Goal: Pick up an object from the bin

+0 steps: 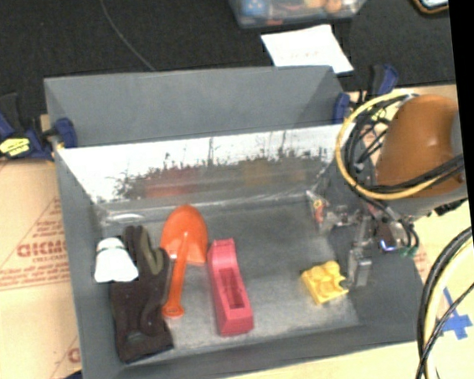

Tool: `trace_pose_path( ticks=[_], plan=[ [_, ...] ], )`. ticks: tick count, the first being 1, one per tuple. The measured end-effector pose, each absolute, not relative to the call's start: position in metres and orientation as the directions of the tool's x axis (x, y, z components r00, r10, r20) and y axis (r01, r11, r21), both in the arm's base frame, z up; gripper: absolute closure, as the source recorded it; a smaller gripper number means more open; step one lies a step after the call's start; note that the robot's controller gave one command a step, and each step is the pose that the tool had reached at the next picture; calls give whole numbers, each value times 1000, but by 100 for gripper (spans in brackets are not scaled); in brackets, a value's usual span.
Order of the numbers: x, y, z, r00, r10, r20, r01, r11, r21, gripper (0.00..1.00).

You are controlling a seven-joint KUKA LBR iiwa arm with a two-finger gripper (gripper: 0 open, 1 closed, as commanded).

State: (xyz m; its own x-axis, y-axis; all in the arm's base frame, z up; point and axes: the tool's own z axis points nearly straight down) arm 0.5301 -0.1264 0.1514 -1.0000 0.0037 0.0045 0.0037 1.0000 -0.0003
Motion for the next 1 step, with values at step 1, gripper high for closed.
trace_pose_path(
  ticks=[1],
  plan=[
    [532,-126,156,-1000,-2,-3,-2,1000,-2,0]
  ],
)
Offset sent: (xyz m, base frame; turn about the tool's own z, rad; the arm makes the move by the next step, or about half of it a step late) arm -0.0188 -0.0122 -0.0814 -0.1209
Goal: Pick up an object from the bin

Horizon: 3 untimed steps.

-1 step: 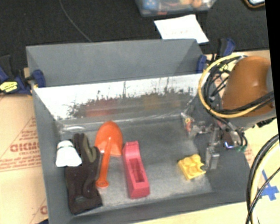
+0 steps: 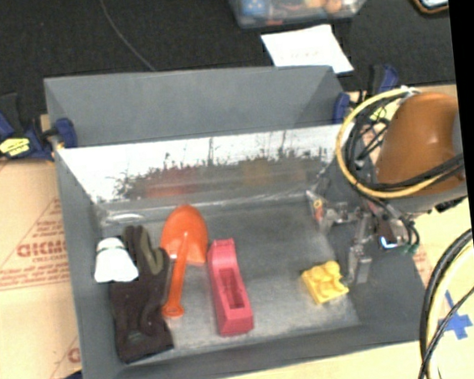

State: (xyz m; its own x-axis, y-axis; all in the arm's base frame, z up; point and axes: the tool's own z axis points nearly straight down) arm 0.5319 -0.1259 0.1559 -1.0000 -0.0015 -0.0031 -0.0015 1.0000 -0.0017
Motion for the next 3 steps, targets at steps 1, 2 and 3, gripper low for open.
trace_pose_path(
  ticks=[1,2,3],
  plan=[
    [511,-140,70,-993,-115,-2,-115,993,-3,0],
    [498,-130,116,-987,-163,-16,-163,987,-7,0],
    [498,-136,100,-1000,5,-4,5,1000,-2,0]
  ],
)
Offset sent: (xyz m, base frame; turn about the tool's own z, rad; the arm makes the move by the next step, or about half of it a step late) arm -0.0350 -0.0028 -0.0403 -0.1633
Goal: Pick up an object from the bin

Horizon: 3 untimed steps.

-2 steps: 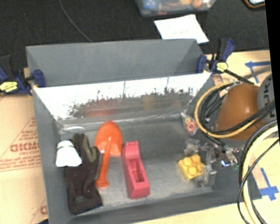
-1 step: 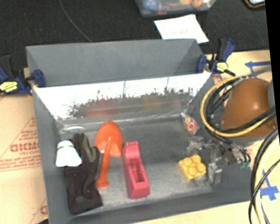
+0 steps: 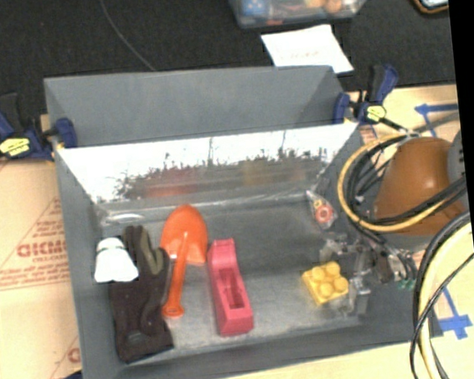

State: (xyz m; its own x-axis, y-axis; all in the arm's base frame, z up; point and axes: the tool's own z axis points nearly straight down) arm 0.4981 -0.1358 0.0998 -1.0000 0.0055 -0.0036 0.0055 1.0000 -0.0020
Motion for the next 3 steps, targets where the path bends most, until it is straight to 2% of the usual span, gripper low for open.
trace_pose_path(
  ticks=[1,2,3],
  plan=[
    [498,-137,72,-980,-198,-25,-198,980,-12,0],
    [498,-131,73,-999,-36,-20,-35,999,-9,100],
    [498,-131,73,-999,-36,-20,-36,999,-9,100]
  ],
)
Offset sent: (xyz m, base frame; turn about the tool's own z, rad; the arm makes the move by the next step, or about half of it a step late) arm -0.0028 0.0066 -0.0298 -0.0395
